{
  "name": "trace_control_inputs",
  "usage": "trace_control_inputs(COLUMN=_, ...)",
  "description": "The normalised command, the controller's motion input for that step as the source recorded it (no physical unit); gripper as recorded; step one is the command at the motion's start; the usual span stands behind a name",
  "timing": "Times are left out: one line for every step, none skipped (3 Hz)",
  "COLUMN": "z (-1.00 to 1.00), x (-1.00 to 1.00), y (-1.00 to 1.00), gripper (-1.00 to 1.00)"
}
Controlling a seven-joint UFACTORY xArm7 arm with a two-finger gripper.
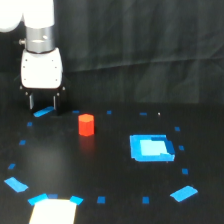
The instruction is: Pick up the red object from the table
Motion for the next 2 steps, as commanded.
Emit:
trace_control_inputs(z=-0.79, x=1.0, y=-0.89, gripper=-0.12)
trace_control_inputs(z=-1.0, x=1.0, y=-1.0, gripper=1.0)
